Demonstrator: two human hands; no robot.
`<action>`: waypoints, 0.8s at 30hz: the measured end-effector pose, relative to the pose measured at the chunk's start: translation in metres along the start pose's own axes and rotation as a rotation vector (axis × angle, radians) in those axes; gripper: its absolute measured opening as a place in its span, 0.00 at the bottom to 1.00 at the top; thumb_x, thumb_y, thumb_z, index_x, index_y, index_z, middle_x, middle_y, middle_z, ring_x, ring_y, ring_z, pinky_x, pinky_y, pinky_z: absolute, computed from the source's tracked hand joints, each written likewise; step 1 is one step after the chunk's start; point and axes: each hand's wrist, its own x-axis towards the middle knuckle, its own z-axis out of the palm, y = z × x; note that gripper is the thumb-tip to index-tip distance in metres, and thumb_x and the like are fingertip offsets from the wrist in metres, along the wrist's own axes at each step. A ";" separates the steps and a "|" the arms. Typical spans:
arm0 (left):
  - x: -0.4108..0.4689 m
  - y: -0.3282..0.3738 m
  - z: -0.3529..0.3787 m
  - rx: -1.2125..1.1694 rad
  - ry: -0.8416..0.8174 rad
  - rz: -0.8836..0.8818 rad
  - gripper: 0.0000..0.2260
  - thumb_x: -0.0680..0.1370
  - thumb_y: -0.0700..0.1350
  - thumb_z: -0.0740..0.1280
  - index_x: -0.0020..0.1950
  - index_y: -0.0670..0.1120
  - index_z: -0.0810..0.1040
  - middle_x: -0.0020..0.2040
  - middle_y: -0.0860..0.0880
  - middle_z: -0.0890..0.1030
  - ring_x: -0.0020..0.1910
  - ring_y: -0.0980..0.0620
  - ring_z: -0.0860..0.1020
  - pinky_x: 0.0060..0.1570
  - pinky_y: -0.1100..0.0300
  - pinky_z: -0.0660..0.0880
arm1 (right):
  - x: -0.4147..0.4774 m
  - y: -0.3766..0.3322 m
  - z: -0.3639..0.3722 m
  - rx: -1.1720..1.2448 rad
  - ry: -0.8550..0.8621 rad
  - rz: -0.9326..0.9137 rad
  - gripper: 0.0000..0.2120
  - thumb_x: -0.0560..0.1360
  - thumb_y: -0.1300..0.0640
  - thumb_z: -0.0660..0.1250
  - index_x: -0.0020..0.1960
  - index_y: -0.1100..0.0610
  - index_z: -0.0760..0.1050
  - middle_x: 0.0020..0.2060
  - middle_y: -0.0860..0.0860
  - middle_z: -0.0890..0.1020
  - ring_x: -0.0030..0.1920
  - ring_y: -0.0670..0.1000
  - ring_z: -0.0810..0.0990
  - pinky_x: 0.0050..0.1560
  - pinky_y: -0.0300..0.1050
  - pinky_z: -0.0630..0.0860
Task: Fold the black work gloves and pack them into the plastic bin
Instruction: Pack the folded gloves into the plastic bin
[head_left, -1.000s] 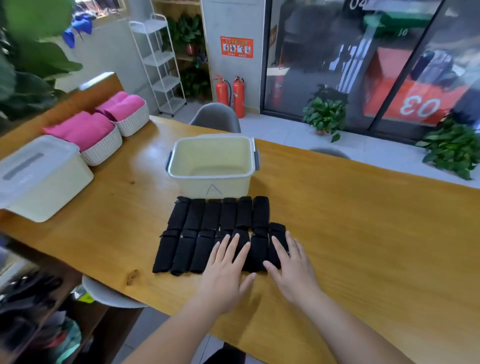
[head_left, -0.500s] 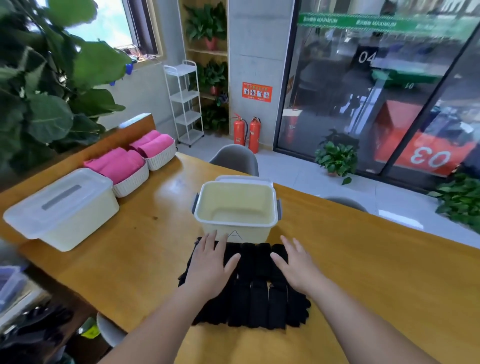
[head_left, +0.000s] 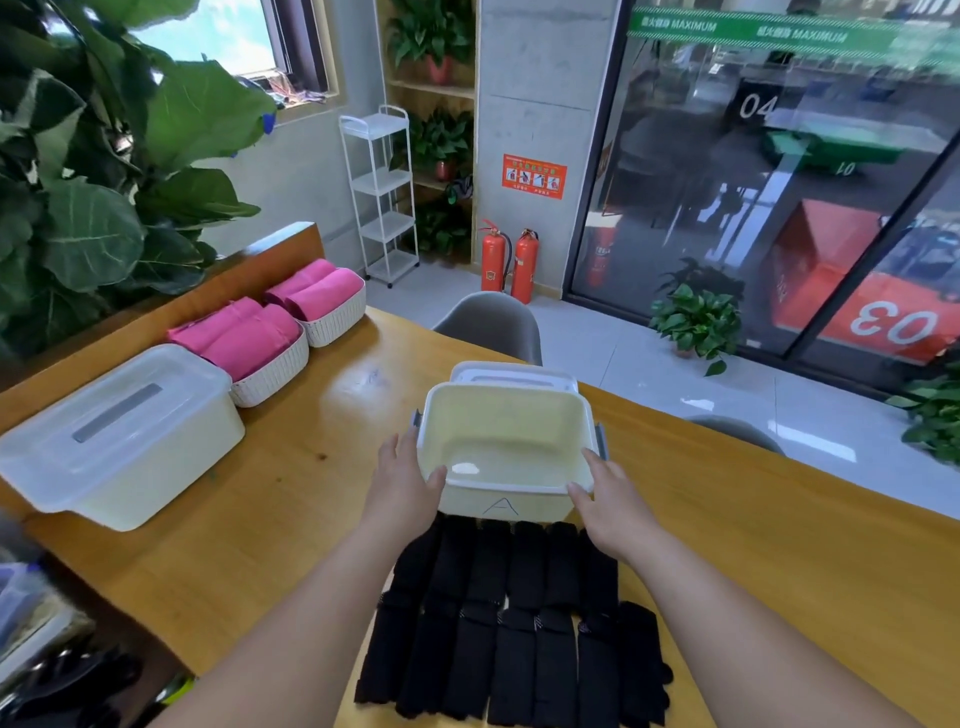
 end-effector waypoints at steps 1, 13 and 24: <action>0.006 -0.003 0.000 -0.030 -0.004 -0.016 0.34 0.86 0.55 0.64 0.87 0.52 0.51 0.85 0.47 0.55 0.81 0.45 0.64 0.75 0.45 0.69 | 0.003 0.000 0.001 0.000 0.029 0.005 0.30 0.88 0.47 0.58 0.87 0.49 0.52 0.85 0.49 0.55 0.81 0.56 0.63 0.76 0.54 0.66; 0.018 0.011 0.003 -0.215 0.051 -0.102 0.27 0.82 0.49 0.71 0.80 0.55 0.68 0.63 0.52 0.80 0.46 0.52 0.83 0.41 0.51 0.82 | 0.016 0.011 -0.006 0.178 0.234 0.060 0.26 0.85 0.59 0.64 0.82 0.50 0.66 0.82 0.45 0.65 0.79 0.52 0.68 0.76 0.53 0.71; -0.048 0.101 0.054 -0.302 -0.015 0.097 0.30 0.82 0.53 0.72 0.82 0.61 0.64 0.73 0.58 0.74 0.59 0.57 0.79 0.50 0.50 0.84 | -0.063 0.104 -0.052 0.376 0.565 0.140 0.21 0.83 0.59 0.68 0.74 0.46 0.76 0.74 0.39 0.74 0.70 0.49 0.76 0.65 0.56 0.81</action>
